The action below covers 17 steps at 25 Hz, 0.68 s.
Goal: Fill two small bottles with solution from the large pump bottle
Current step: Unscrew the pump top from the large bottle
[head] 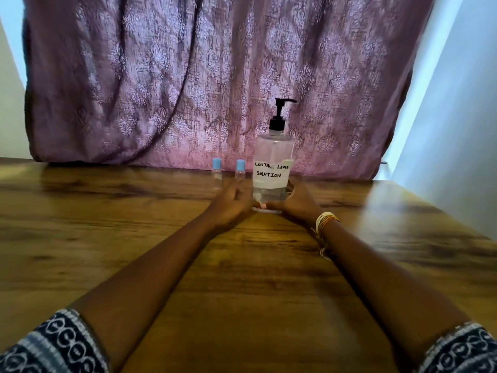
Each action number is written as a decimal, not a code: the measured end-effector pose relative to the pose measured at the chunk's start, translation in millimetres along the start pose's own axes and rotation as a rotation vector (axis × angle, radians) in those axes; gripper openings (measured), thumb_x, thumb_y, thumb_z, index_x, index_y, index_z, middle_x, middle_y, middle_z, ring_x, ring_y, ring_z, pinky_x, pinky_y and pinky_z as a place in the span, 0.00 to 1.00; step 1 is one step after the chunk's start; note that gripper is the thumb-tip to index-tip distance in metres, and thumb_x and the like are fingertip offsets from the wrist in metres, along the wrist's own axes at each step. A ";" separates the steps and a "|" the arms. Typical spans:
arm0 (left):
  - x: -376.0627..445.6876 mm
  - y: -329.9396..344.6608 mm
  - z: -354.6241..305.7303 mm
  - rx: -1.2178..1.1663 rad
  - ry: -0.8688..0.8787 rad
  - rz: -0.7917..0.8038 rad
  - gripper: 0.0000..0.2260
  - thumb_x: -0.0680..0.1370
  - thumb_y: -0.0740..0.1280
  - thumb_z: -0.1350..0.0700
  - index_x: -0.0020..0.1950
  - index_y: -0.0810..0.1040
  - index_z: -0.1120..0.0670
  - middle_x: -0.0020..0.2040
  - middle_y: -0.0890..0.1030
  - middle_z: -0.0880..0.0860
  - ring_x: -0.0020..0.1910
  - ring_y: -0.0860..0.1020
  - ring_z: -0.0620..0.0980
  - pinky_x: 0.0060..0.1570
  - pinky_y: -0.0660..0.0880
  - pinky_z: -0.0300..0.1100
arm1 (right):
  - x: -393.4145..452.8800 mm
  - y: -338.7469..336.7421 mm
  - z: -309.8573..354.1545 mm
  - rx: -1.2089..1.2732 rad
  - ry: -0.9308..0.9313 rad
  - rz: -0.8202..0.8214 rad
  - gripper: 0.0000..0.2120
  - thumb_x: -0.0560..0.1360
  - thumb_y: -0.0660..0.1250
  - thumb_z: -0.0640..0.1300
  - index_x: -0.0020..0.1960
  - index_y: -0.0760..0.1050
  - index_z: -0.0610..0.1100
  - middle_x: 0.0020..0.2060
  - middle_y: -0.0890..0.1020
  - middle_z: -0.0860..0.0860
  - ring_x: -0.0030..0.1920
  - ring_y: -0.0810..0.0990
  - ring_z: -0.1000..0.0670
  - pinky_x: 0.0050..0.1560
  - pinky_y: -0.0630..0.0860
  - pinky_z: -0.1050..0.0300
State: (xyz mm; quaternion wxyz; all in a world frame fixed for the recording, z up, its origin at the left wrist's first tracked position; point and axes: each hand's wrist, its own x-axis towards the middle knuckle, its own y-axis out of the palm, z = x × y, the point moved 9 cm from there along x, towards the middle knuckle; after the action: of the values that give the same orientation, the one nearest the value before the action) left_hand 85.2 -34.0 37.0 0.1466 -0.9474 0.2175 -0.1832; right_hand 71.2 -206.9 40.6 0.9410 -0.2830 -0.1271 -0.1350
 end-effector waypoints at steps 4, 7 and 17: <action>-0.3 -41.5 -45.4 -0.296 0.093 -0.122 0.24 0.79 0.63 0.54 0.74 0.62 0.53 0.59 0.75 0.52 0.50 0.78 0.45 0.40 0.78 0.36 | -23.8 25.9 28.5 0.037 -0.076 0.171 0.39 0.56 0.84 0.48 0.64 0.74 0.48 0.59 0.82 0.51 0.59 0.80 0.50 0.62 0.78 0.43; -4.7 -53.0 -69.6 -0.417 0.168 -0.107 0.18 0.77 0.66 0.54 0.66 0.70 0.50 0.59 0.77 0.53 0.53 0.79 0.49 0.42 0.80 0.40 | -35.6 46.5 51.9 0.011 -0.134 0.335 0.38 0.58 0.83 0.42 0.65 0.73 0.47 0.59 0.82 0.52 0.59 0.80 0.53 0.62 0.78 0.49; -4.8 -58.4 -79.8 -0.316 0.245 -0.108 0.14 0.71 0.74 0.57 0.56 0.80 0.55 0.51 0.85 0.54 0.49 0.84 0.52 0.46 0.81 0.42 | -23.5 -22.4 139.4 0.419 -0.199 0.167 0.16 0.71 0.72 0.53 0.55 0.79 0.46 0.52 0.84 0.47 0.53 0.82 0.47 0.57 0.77 0.48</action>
State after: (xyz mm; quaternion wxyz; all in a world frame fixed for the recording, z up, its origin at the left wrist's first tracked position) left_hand 69.3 2.8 127.5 -0.0414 -0.9396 0.2085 -0.2683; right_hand 19.3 -141.6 156.9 0.9699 -0.1033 -0.2205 0.0011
